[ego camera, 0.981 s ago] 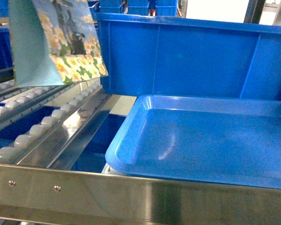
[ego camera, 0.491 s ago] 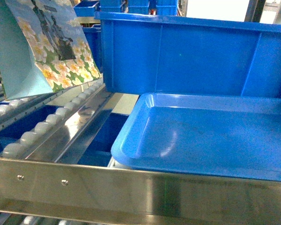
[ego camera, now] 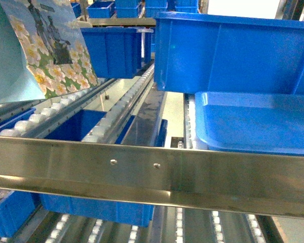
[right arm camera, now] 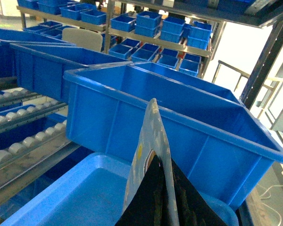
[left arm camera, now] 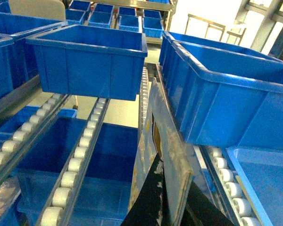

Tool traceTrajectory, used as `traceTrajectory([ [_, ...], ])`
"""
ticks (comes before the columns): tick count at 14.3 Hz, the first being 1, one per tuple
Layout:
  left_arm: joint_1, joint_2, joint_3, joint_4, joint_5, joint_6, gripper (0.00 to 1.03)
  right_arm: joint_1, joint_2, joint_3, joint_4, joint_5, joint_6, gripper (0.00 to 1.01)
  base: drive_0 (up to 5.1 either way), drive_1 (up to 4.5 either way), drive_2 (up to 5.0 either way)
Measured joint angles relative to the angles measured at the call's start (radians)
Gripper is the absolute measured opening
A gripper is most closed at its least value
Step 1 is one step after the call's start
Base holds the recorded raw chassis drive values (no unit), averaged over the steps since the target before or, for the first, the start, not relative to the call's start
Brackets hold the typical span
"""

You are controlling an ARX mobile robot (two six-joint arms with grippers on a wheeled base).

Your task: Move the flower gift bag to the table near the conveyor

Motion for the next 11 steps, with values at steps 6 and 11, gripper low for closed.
traceTrajectory([
  [6,0.000,0.000,0.000,-0.002,0.001,0.000,0.02,0.000,0.002,0.000,-0.004,0.000,0.000,0.02,-5.1,2.32,2.3],
  [11,0.000,0.000,0.000,-0.004,0.001,0.000,0.02,0.000,0.002,0.000,-0.003,0.000,0.000,0.02,-5.1,2.38,2.4],
])
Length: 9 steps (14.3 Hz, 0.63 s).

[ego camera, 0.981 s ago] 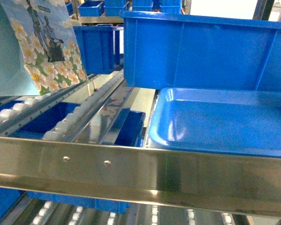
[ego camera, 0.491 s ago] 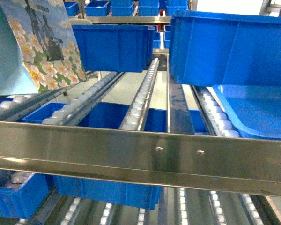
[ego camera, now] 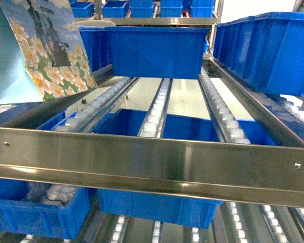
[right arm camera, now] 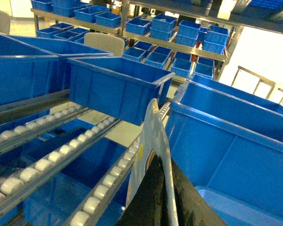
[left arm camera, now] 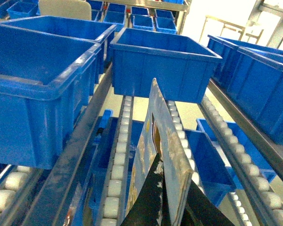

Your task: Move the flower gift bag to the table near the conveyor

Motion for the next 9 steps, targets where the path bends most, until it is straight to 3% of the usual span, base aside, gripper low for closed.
traceTrajectory([
  [9,0.000,0.000,0.000,0.001,0.000,0.000,0.02,0.000,0.000,0.000,-0.001,0.000,0.000,0.02,-5.1,2.39,2.4],
])
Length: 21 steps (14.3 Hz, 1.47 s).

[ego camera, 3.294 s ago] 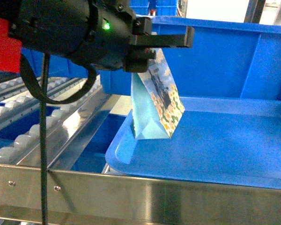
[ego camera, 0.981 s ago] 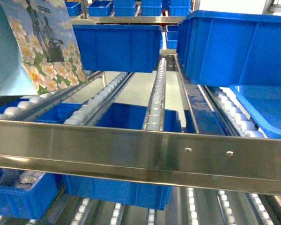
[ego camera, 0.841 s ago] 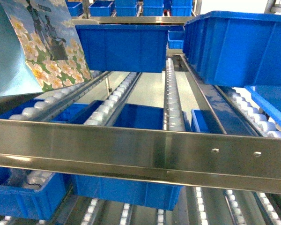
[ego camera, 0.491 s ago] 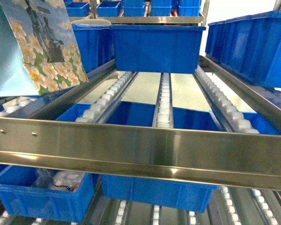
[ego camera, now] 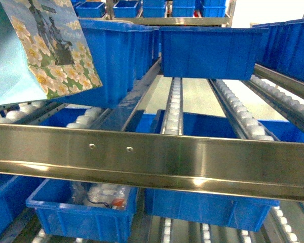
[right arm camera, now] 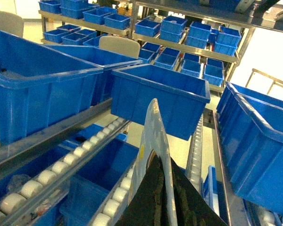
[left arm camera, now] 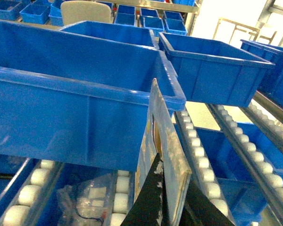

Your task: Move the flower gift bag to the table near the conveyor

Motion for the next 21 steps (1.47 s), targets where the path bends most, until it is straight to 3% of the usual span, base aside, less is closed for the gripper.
traceTrajectory([
  [21,0.002,0.000,0.000,0.002,-0.003,0.000,0.02,0.000,-0.001,0.000,0.002,-0.001,0.000,0.02,-4.7,1.02,3.7],
])
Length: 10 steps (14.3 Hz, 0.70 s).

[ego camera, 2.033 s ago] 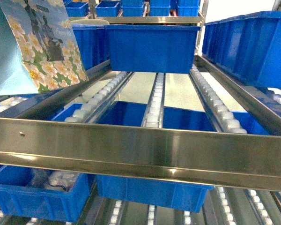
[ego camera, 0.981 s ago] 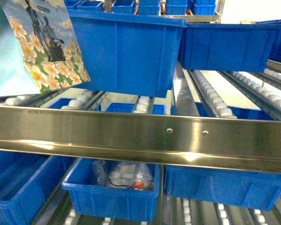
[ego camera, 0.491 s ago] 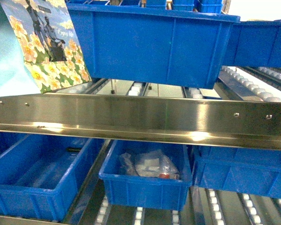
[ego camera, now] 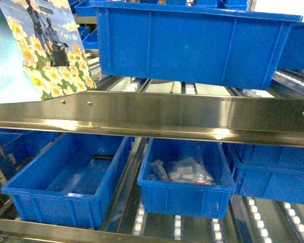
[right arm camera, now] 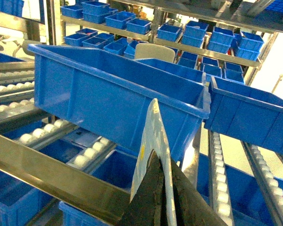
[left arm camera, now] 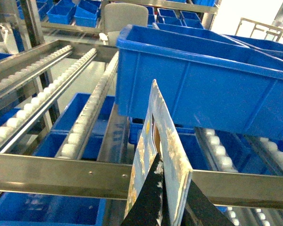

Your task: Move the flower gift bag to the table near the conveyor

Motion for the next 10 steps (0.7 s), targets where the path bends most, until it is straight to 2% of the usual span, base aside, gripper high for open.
traceTrajectory([
  [10,0.000,0.000,0.000,-0.003,0.000,0.000,0.02,0.000,0.001,0.000,-0.002,0.000,0.000,0.02,-4.6,0.87,3.9],
])
